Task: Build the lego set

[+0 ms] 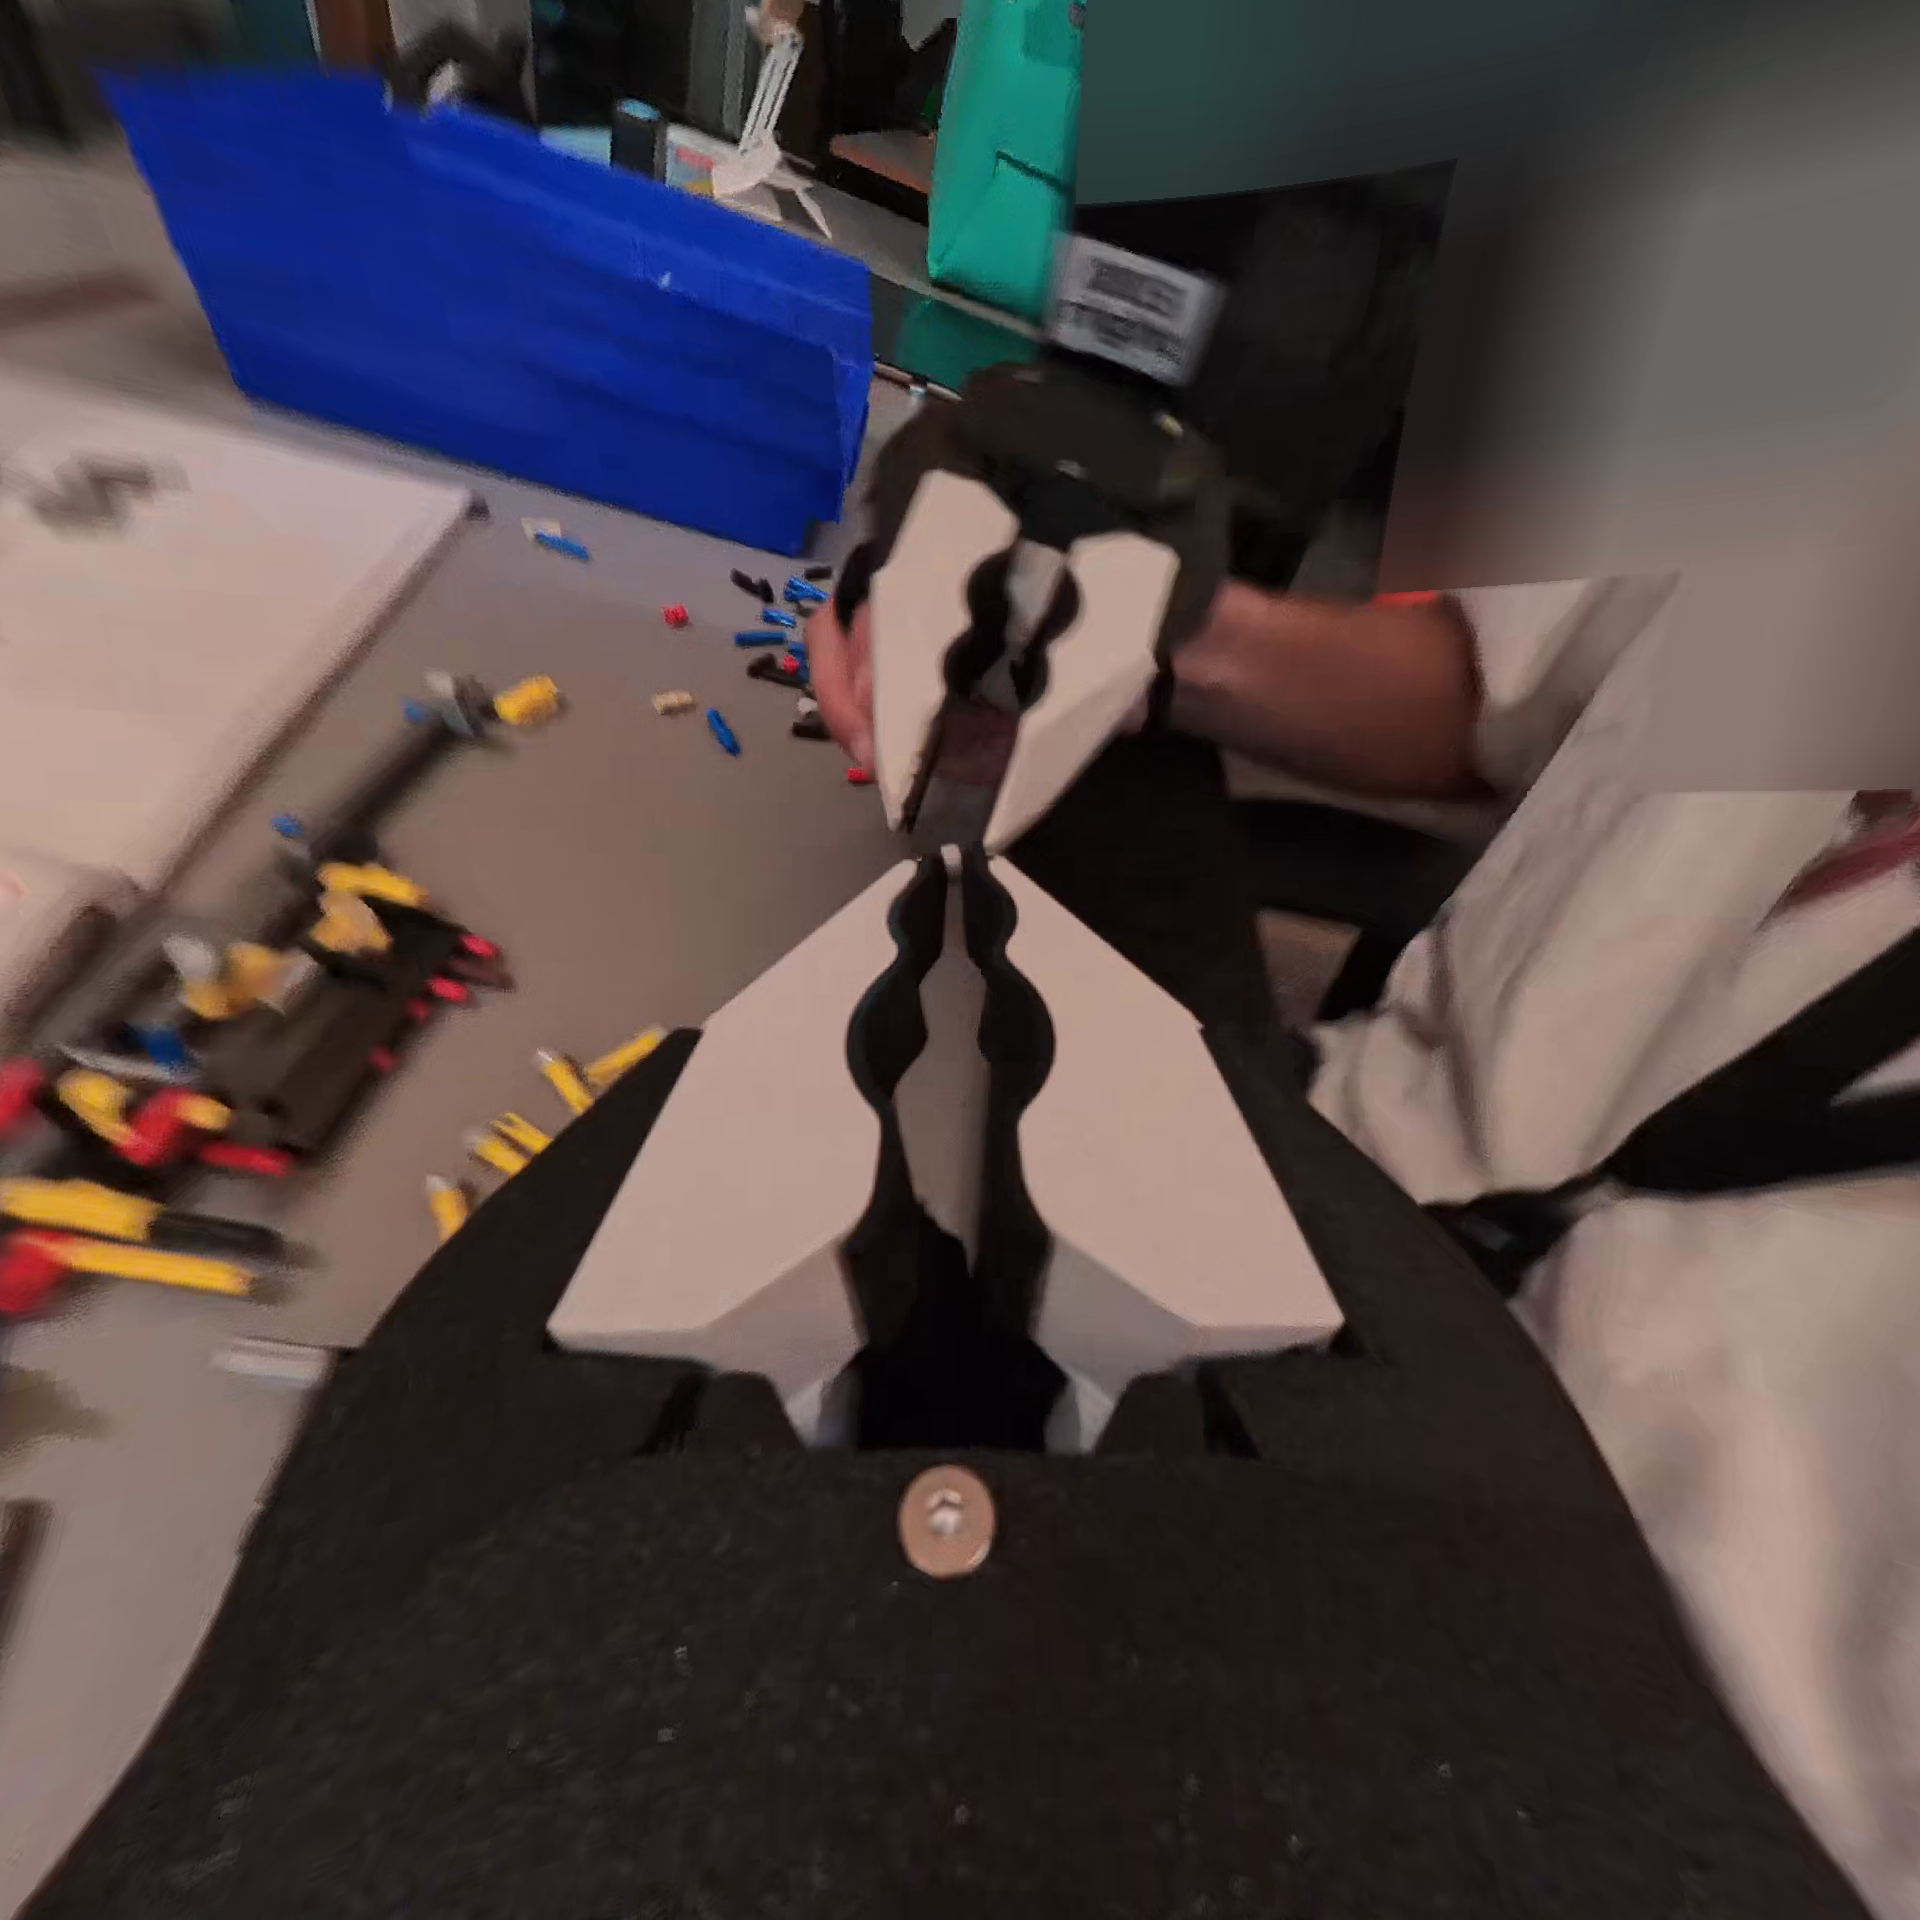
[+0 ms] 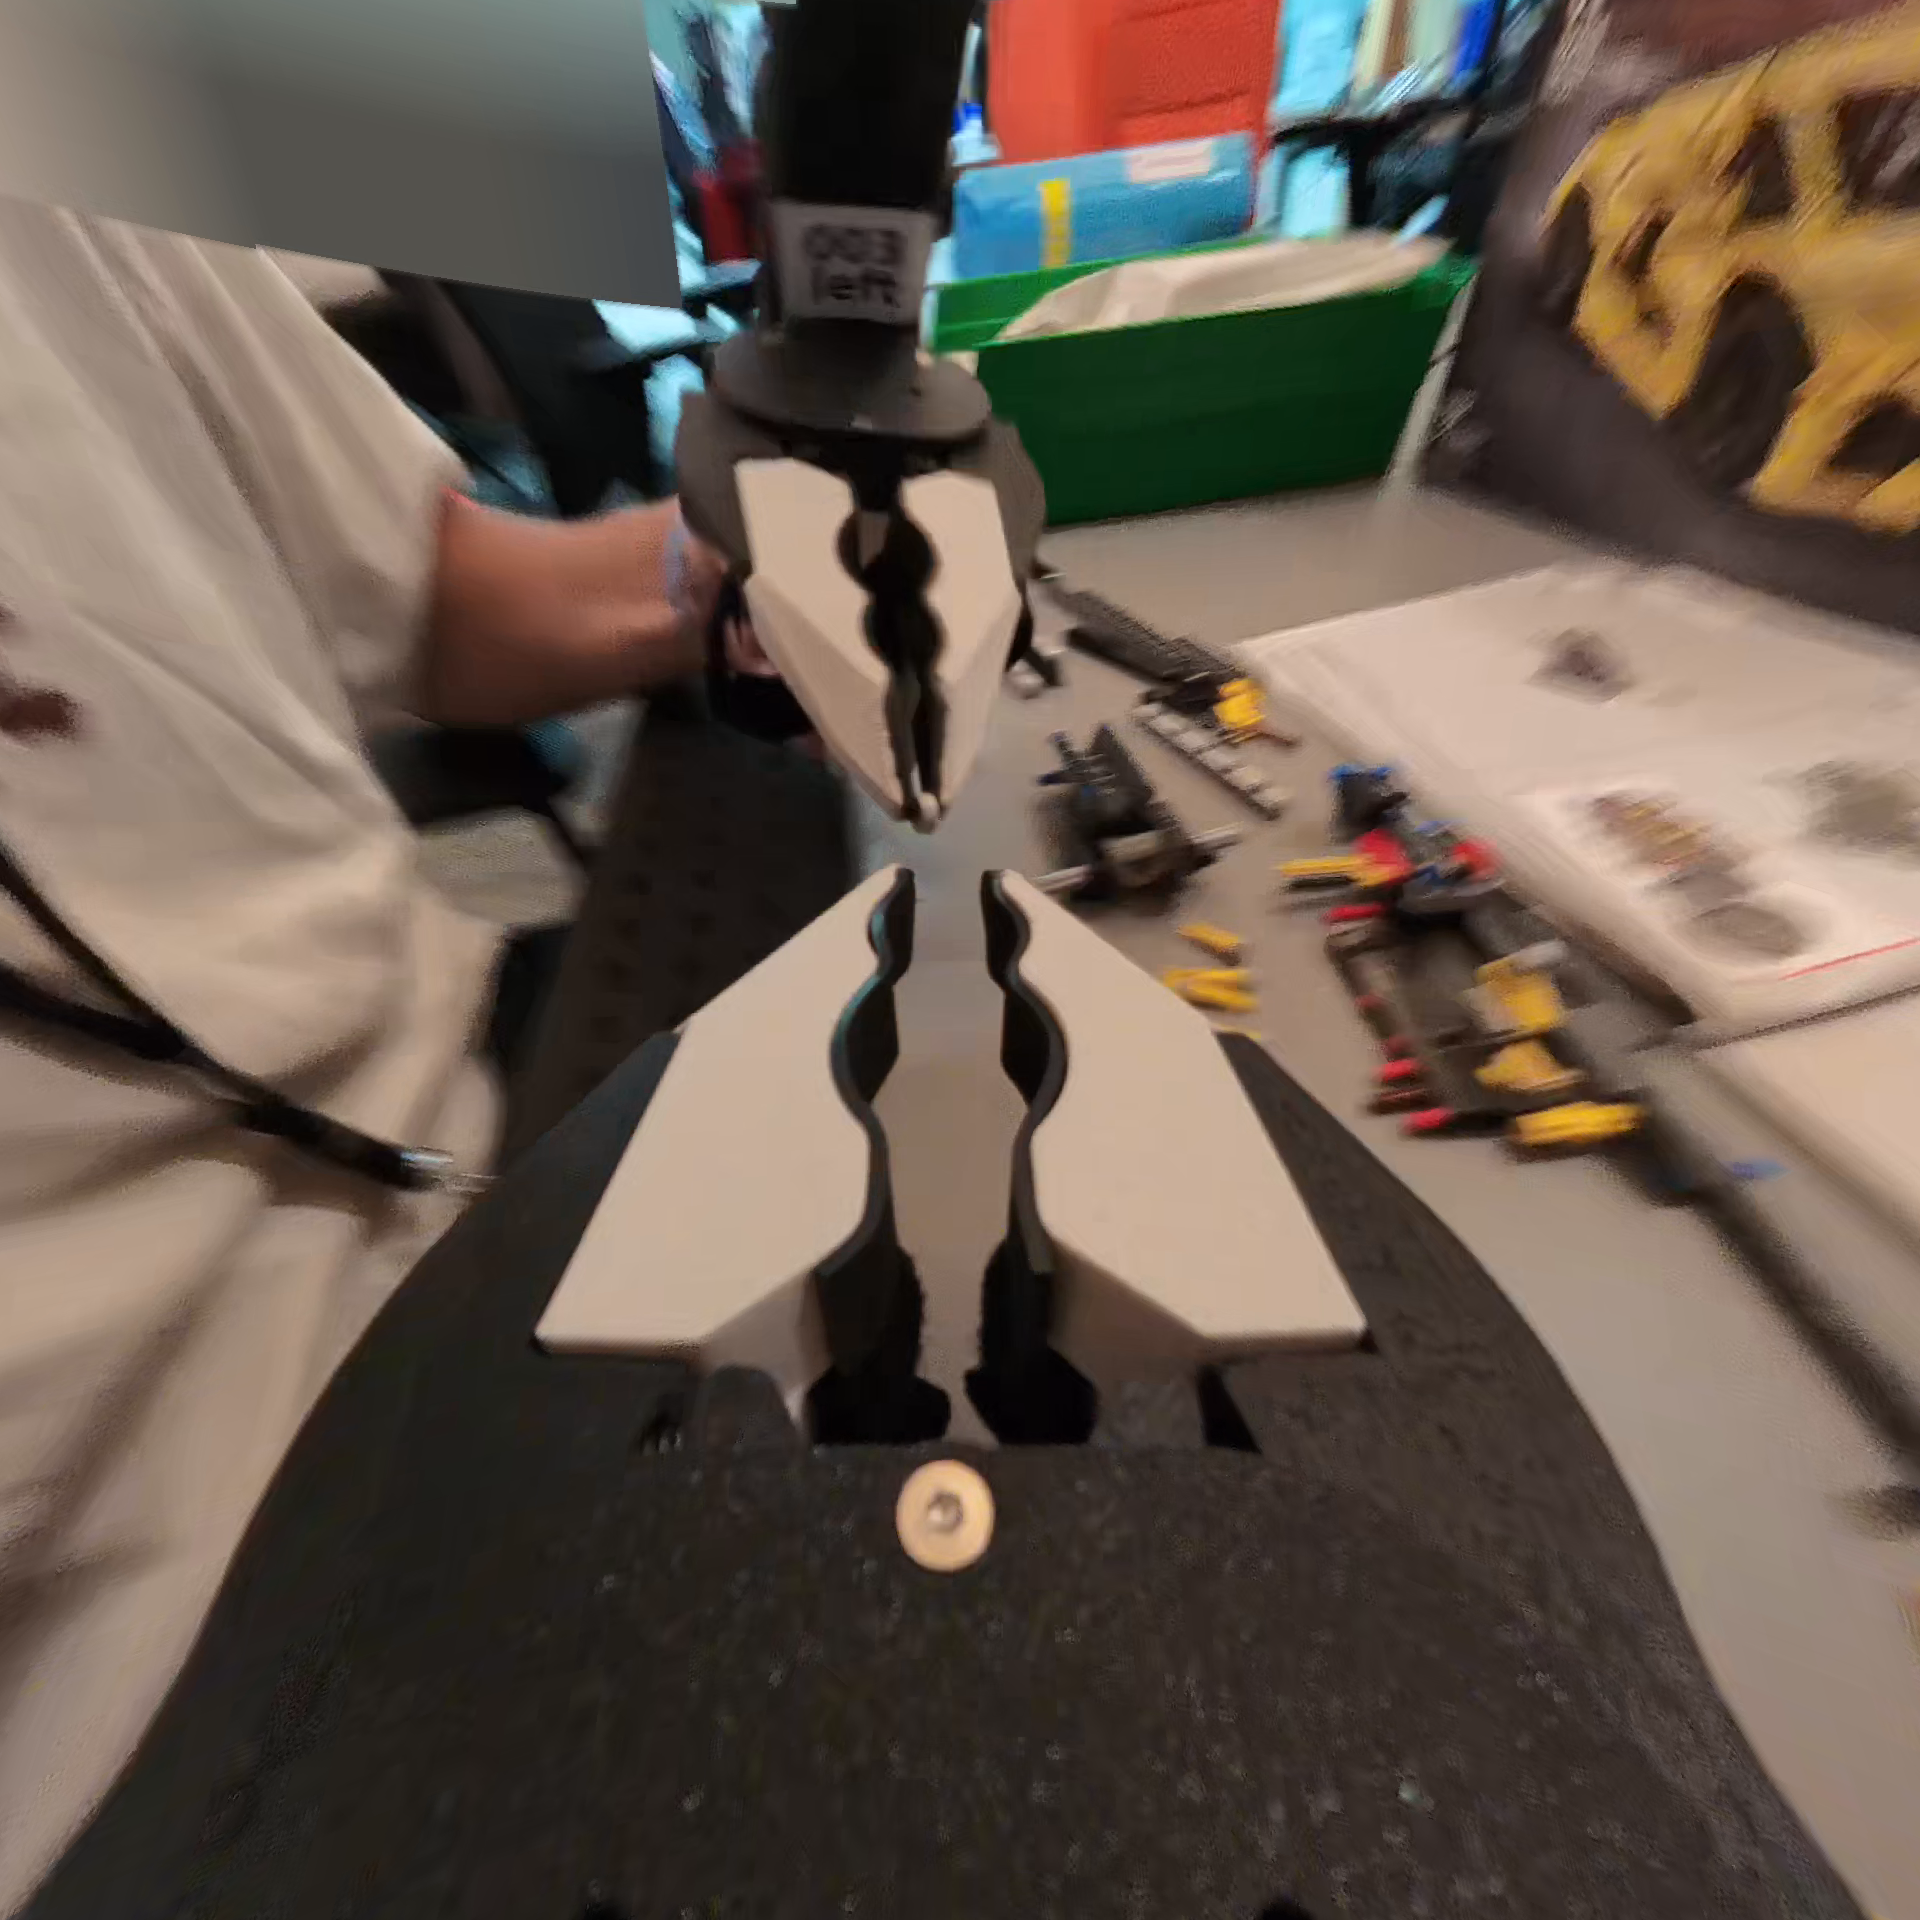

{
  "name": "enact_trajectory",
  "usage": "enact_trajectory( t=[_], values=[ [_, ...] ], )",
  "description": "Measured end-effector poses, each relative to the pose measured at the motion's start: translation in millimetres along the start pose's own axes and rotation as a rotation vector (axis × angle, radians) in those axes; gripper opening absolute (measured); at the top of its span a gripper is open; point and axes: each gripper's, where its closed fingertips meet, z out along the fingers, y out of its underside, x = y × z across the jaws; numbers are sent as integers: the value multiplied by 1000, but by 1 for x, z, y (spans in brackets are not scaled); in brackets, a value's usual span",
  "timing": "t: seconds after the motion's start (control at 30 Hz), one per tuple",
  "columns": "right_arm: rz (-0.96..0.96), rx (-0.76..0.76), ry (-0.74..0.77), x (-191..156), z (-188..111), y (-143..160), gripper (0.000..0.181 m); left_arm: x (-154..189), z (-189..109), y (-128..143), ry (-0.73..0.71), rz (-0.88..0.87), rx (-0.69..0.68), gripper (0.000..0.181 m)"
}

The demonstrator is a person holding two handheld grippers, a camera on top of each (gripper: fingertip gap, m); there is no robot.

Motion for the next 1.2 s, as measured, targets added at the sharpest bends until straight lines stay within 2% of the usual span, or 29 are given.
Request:
enact_trajectory(
  t=[0.03, 0.1, 0.13, 0.17, 0.23, 0.37, 0.6, 0.77, 1.07, 1.2],
  values=[
    [154, -9, -96, -3, 0, 3, 12, 3, -2, -1, -36, 163, -13, 2],
    [472, -57, -359, -19, 1, 5, 28, 2, -5, -4, -152, 496, -46, 2],
    [587, -64, -503, -29, -3, 0, 27, 0, -5, -3, -204, 642, -78, 2],
    [653, -66, -569, -32, -3, -3, 27, -2, -5, -1, -244, 771, -112, 2],
    [637, -94, -550, -30, 1, 3, 25, -4, -4, 4, -276, 957, -171, 2],
    [597, -154, -521, -26, 7, 8, 24, -2, 0, 16, -255, 1116, -249, 2],
    [462, -239, -455, -23, 13, 20, 19, 2, 5, 27, -225, 1247, -309, 2],
    [427, -250, -453, -24, 15, 21, 8, 4, 8, 26, -226, 1246, -292, 2],
    [379, -284, -421, -23, 16, 26, 7, 3, 9, 32, -221, 1254, -319, 2],
    [354, -290, -400, -20, 16, 27, 7, 0, 9, 32, -250, 1198, -324, 2]
  ],
)
